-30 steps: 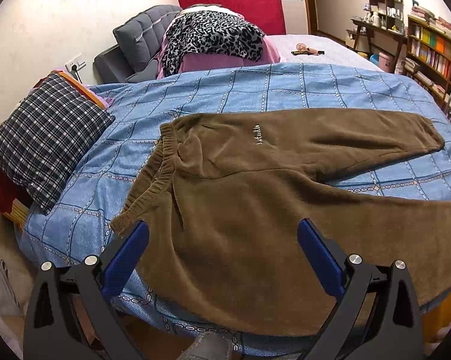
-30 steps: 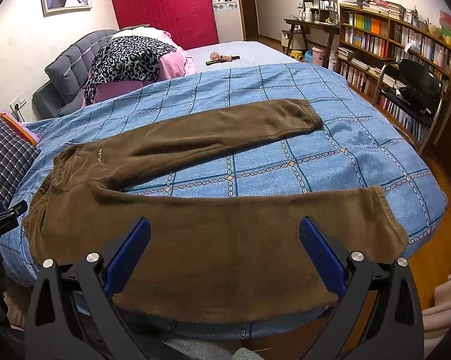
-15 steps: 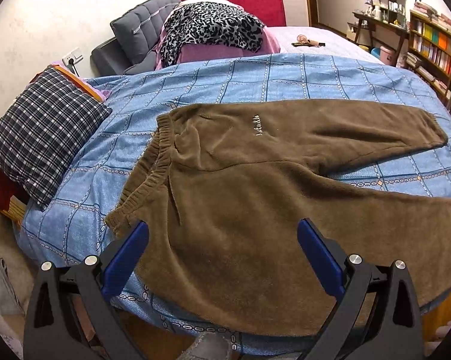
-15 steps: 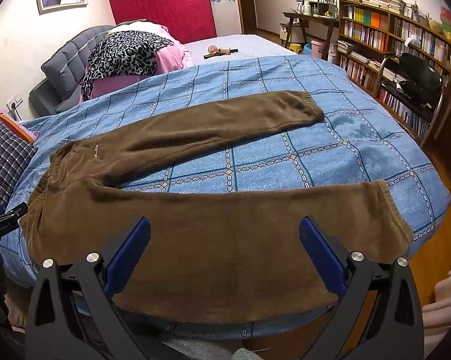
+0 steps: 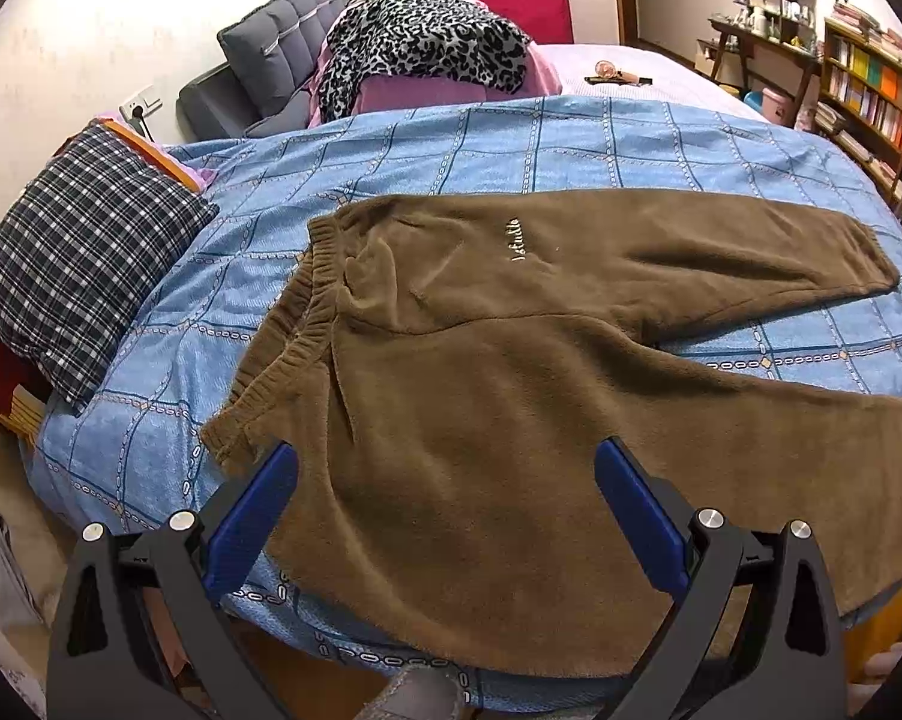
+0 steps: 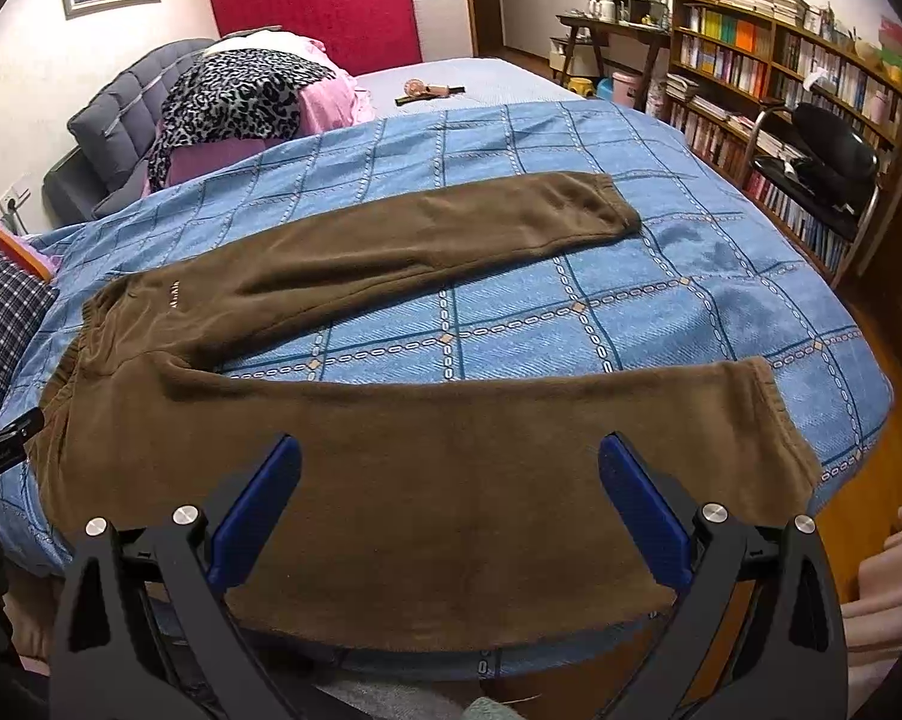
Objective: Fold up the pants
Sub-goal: 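Move both grippers toward the brown sweatpants waistband and leg cuffs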
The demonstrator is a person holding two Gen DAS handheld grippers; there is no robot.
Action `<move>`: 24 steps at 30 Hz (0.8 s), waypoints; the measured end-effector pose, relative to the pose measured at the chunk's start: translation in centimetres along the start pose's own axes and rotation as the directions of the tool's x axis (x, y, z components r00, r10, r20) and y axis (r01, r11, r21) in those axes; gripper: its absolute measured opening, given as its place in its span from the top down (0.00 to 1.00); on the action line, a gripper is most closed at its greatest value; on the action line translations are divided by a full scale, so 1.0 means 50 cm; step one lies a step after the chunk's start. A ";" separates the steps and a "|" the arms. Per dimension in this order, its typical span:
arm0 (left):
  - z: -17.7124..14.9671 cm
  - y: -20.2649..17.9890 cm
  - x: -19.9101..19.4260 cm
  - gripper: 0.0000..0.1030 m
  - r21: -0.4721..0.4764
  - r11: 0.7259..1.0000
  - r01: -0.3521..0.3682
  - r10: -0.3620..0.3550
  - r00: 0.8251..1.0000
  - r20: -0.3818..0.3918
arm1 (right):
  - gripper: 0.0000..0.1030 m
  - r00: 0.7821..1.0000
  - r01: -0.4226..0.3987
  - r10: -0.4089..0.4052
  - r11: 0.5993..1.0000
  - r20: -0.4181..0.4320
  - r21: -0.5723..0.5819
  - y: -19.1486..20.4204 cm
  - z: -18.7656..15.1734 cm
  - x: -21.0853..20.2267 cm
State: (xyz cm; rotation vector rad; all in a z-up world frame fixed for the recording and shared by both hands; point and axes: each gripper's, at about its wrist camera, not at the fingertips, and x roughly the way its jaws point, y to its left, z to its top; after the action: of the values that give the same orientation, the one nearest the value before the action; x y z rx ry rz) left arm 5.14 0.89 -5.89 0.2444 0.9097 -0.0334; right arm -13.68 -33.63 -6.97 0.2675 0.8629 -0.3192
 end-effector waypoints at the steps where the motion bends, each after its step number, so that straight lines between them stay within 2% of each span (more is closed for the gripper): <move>1: 0.000 -0.001 0.003 0.05 0.000 1.000 0.000 0.000 1.000 -0.004 | 0.03 1.000 0.003 -0.003 1.000 -0.003 0.004 -0.002 0.000 0.003; 24: 0.003 -0.007 0.075 0.05 0.002 1.000 -0.009 0.009 0.995 -0.101 | 0.03 0.995 0.047 -0.042 0.998 -0.095 0.045 -0.032 0.005 0.079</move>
State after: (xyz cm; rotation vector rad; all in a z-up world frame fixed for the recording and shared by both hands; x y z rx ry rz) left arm 7.51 0.80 -8.81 0.2530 1.0091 -0.0135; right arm -11.69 -35.86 -10.06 0.3096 0.9558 -0.3711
